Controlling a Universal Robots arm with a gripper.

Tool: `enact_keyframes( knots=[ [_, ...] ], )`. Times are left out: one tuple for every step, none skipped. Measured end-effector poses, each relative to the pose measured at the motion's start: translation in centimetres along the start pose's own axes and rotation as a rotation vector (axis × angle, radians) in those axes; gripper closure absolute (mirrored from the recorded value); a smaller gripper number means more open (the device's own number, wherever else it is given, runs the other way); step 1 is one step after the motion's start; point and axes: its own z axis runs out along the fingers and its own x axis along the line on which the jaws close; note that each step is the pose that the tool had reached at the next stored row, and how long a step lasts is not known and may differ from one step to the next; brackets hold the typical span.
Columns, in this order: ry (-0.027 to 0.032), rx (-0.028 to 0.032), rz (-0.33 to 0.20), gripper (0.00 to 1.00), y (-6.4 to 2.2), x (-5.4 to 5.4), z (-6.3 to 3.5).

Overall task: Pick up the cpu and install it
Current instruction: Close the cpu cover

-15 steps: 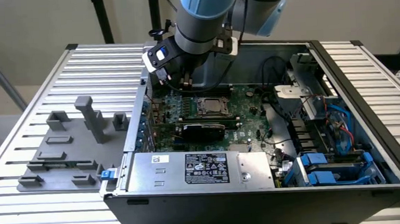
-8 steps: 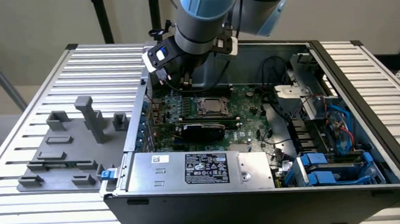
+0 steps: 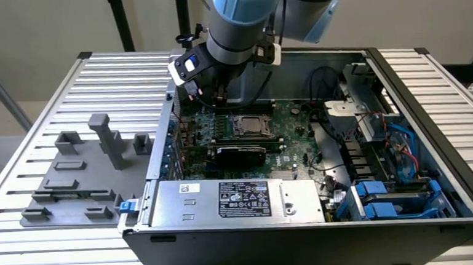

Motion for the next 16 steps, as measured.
enact_keyframes(
  knots=[
    [0.0016,0.0002,0.0,0.89,0.0,0.0,0.0],
    [0.0032,0.0004,0.0,0.89,0.0,0.0,0.0],
    [0.005,0.0006,-0.001,0.89,0.0,0.0,-0.01],
    [0.0067,0.0008,-0.001,0.89,0.0,0.0,0.0],
    [0.0084,0.0009,-0.001,0.89,0.0,0.0,0.0],
    [0.01,0.0011,-0.001,0.89,0.0,0.0,0.0],
    [0.0115,0.0013,-0.002,0.89,0.0,0.0,0.0],
    [0.0132,0.0015,-0.002,0.89,0.0,0.0,-0.01],
    [0.0149,0.0016,-0.002,0.89,0.0,0.0,0.0],
    [0.0165,0.0018,-0.002,0.89,0.0,0.0,0.0],
    [0.0181,0.002,-0.002,0.89,0.0,0.0,0.0],
    [0.0196,0.0022,-0.003,0.89,0.0,0.0,0.0],
    [0.0213,0.0024,-0.003,0.89,0.0,0.0,-0.01],
    [0.023,0.0025,-0.003,0.89,0.0,0.0,-0.01],
    [0.0246,0.0027,-0.003,0.89,0.0,0.0,-0.01],
    [0.0263,0.0029,-0.003,0.89,0.0,0.0,0.0]
  ],
)
